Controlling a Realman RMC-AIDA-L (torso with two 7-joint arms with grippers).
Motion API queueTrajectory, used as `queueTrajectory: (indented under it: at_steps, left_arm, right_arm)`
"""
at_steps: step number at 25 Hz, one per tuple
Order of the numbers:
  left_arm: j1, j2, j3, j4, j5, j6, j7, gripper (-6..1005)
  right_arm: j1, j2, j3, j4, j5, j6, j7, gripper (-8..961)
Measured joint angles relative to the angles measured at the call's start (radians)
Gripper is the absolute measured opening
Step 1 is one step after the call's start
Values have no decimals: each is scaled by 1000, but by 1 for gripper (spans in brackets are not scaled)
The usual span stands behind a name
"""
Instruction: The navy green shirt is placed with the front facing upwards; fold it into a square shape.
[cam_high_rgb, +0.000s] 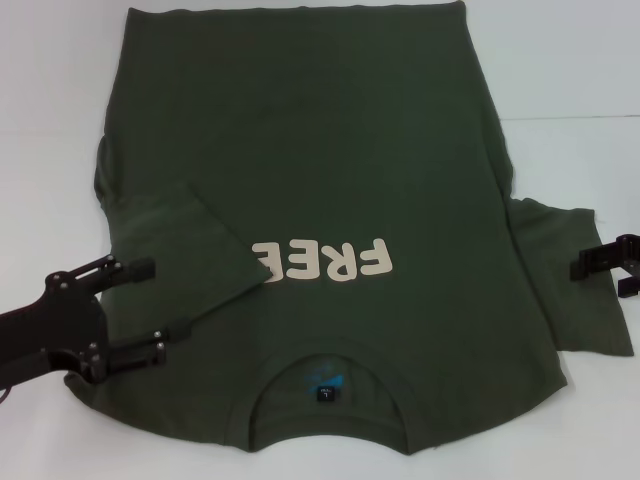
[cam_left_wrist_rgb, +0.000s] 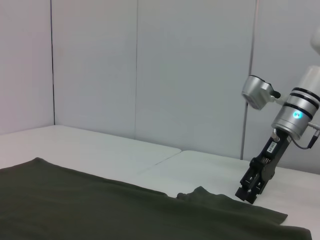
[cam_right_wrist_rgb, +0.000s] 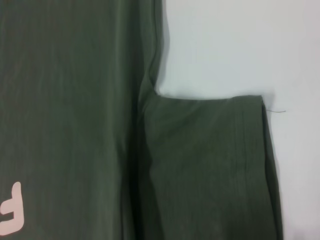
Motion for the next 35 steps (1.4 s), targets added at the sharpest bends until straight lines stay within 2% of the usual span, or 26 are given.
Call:
queueTrajectory:
  at_steps: [25, 27, 32, 35]
  left_arm:
    - [-4, 0, 0, -12, 0, -3, 2, 834]
    - [-3, 0, -4, -13, 0, -3, 1, 834]
    - [-5, 0, -19, -14, 0, 3, -2, 834]
    - [-5, 1, -26, -14, 0, 7, -3, 834]
  right_arm:
    - [-1, -15, 8, 25, 61, -11, -14, 837]
    - [-1, -24, 8, 23, 71, -21, -21, 837]
    - [-6, -63, 8, 1, 82, -47, -26, 836]
    - [-15, -73, 8, -14, 81, -42, -26, 836]
